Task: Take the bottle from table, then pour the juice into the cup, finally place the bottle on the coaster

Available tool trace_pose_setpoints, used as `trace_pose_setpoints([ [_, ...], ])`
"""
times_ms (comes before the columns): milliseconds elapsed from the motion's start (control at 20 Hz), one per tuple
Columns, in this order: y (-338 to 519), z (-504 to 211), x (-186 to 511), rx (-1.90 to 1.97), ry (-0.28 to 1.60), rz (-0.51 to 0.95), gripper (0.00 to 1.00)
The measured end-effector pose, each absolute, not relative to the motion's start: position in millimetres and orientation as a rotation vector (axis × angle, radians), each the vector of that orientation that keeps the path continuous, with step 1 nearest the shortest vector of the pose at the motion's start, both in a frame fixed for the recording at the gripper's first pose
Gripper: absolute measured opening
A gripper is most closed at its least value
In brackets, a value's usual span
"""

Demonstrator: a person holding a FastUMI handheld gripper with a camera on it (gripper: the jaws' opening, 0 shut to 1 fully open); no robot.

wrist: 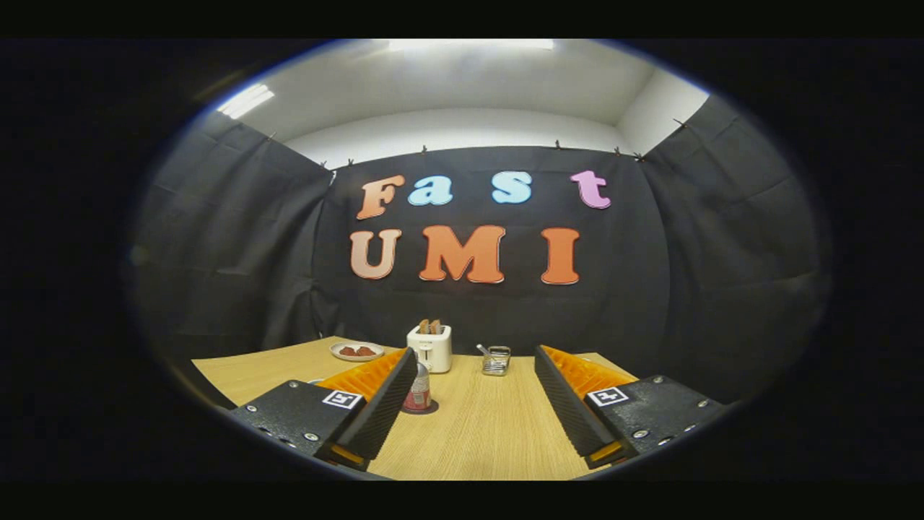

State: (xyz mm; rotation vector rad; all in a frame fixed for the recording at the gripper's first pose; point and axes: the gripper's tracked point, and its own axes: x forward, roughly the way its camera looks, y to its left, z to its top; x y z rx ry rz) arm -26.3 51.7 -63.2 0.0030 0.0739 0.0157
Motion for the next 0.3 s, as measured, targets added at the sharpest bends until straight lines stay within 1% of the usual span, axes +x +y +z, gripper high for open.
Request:
trace_pose_setpoints([
  [300,55.9,-61.1,-27.3,0.015,0.067,0.029,0.97],
])
